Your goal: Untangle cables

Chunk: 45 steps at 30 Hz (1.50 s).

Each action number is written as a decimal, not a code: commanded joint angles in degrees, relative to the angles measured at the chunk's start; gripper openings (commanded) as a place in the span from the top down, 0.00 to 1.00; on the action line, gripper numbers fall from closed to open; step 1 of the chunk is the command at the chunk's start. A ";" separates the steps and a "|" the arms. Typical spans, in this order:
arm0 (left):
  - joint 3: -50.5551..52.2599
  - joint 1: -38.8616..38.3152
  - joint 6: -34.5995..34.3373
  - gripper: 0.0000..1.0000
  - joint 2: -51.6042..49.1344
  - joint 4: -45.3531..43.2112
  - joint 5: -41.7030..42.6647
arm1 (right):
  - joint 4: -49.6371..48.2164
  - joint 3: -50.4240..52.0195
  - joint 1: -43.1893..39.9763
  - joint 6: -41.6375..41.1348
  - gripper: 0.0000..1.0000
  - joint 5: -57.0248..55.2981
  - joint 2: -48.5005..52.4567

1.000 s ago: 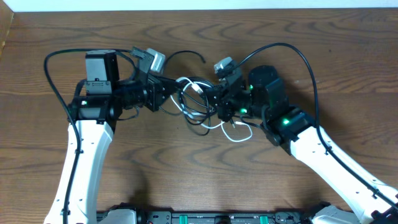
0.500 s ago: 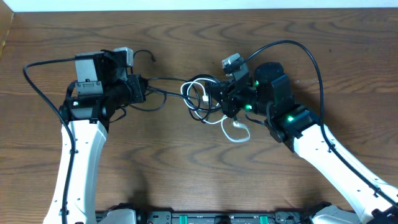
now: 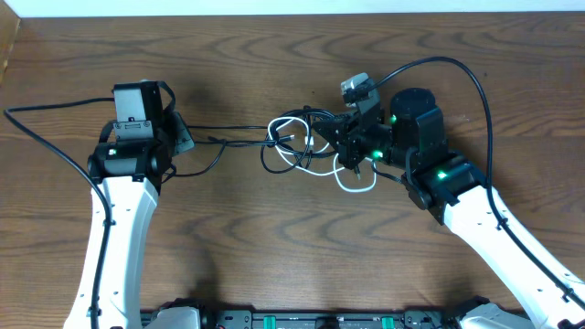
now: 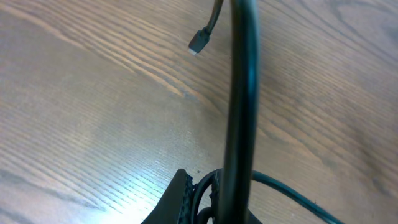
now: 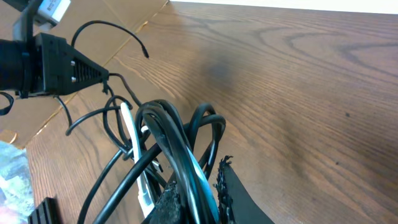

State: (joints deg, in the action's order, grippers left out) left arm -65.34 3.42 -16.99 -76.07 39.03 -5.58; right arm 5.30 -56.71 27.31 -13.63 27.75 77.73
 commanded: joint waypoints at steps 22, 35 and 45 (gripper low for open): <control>-0.52 8.00 13.07 0.79 0.11 -7.41 47.32 | 2.54 -0.24 -4.72 -0.48 0.99 -3.91 -2.47; -0.52 7.15 18.49 0.02 0.11 -6.99 49.07 | 1.84 -0.24 -4.72 -0.46 0.99 -3.43 -2.47; -0.52 7.15 19.87 0.02 0.11 -1.49 17.68 | 1.55 -0.24 -4.72 -0.46 0.99 -3.43 -2.47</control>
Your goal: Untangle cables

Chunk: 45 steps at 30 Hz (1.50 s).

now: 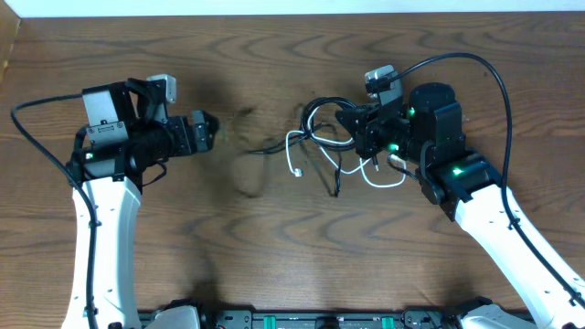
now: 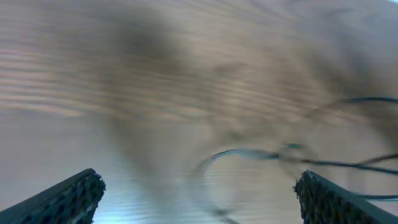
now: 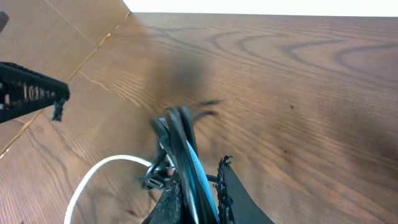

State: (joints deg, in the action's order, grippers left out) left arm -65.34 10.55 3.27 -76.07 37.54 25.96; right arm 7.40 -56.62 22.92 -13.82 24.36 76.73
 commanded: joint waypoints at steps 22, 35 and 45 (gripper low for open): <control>-0.52 -9.68 20.39 0.02 0.48 0.48 15.06 | -14.40 -0.33 -0.33 -2.12 0.99 20.15 -1.46; -0.52 -11.34 29.42 0.06 0.59 -4.33 26.80 | -21.97 -0.33 -2.73 -10.29 0.99 25.42 -1.46; -0.52 -11.34 31.34 0.10 0.59 -4.26 33.94 | -26.71 -0.33 -3.13 -14.34 0.99 27.47 -1.46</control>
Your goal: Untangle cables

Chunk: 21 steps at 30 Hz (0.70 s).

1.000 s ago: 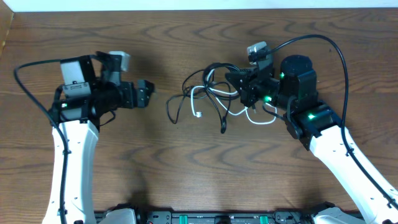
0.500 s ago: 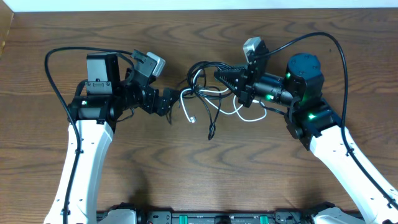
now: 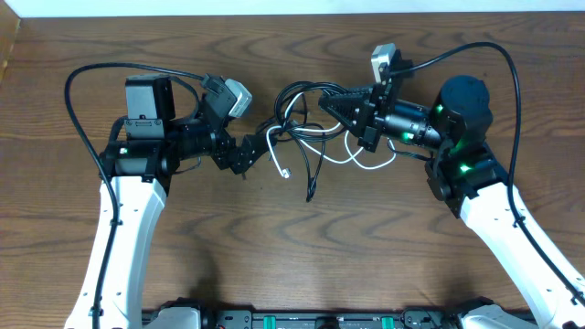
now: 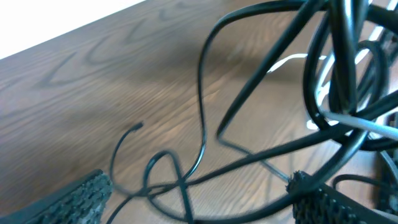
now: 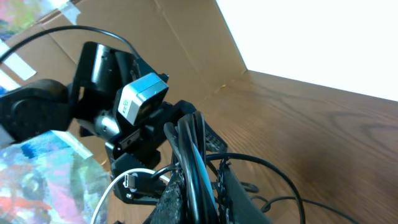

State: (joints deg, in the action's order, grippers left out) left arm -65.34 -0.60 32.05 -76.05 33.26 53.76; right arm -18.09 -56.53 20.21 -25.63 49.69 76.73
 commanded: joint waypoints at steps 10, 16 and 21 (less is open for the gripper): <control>-0.52 -0.20 3.32 0.18 0.57 0.04 10.75 | -3.93 -0.42 -0.39 -6.32 0.99 2.56 -1.46; -0.52 -0.20 3.34 0.62 0.55 0.02 9.46 | -5.60 -0.42 -0.39 -8.61 0.99 2.54 -1.46; -0.52 -0.17 3.32 0.92 0.55 0.02 6.45 | -5.57 -0.42 -0.44 -9.09 0.99 2.56 -1.46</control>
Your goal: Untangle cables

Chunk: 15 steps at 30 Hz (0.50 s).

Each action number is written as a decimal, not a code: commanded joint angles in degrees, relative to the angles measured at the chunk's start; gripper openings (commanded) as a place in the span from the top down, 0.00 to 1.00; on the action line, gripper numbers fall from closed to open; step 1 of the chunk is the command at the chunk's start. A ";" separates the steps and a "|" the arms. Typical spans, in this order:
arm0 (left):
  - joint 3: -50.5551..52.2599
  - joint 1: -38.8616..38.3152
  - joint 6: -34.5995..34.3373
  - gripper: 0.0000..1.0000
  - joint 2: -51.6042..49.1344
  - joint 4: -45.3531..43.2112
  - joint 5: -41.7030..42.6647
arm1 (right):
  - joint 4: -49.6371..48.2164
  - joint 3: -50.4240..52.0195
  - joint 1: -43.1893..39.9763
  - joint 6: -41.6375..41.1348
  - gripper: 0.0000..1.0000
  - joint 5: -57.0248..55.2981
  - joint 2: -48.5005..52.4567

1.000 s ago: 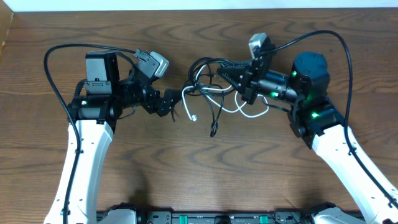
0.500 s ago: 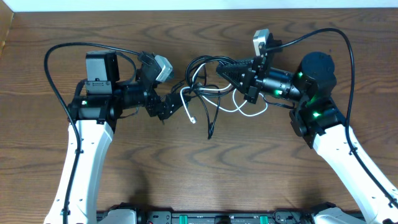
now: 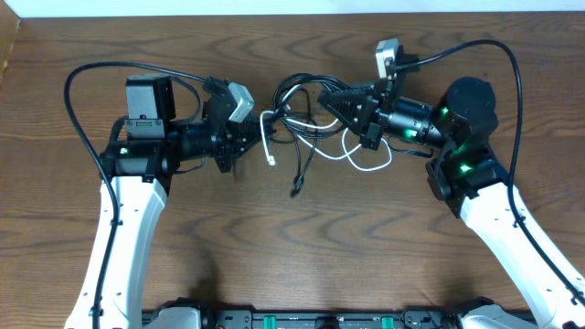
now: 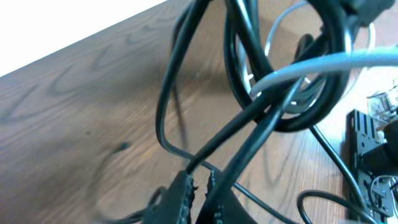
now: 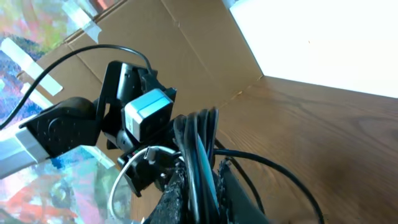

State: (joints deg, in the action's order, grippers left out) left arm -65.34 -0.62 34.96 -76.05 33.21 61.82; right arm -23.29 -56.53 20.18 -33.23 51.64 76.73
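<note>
A tangle of black cables (image 3: 300, 111) with one white cable (image 3: 368, 165) hangs between my two grippers above the wooden table. My right gripper (image 3: 353, 113) is shut on a bunch of black strands (image 5: 198, 134) at the tangle's right side. At the left side, my left gripper (image 3: 239, 144) is shut on a single black strand (image 4: 214, 143) that runs up into the knot. The white cable (image 4: 323, 65) crosses the knot, and its plug (image 3: 271, 161) dangles below my left gripper. A loose black end (image 3: 297, 189) hangs down toward the table.
The brown wooden table (image 3: 274, 256) lies under everything. Each arm's own black lead arcs over it, on the left (image 3: 87, 78) and on the right (image 3: 507, 64). A cardboard wall (image 5: 186, 43) stands behind the left arm. The arms' base rail (image 3: 320, 320) runs along the front edge.
My left gripper, open beside the tangle then, is now shut on a black strand. The white plug and the loose black end have shifted a little up and left.
At first my left gripper held a black cable stretched out to the left while the right held the tangle low. Then the left was open and away from it, with the right lifting the bundle. The left came back open to the tangle and is now shut.
</note>
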 commanded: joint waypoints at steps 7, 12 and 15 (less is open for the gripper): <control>-0.52 -0.15 -0.04 0.92 0.55 0.09 -10.45 | -0.33 -0.42 -0.72 -1.90 0.99 0.59 -1.46; -0.52 -0.04 -6.93 0.92 0.57 0.07 -26.23 | 1.31 -0.42 -2.86 -1.73 0.99 0.33 -1.46; -0.52 -0.04 -10.75 0.92 0.57 -0.15 -33.97 | 4.83 -0.42 -4.28 0.13 0.99 -0.94 -1.46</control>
State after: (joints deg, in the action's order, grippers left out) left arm -65.34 -0.71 29.93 -76.05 33.17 40.16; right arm -20.36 -56.53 17.54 -34.11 51.51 76.73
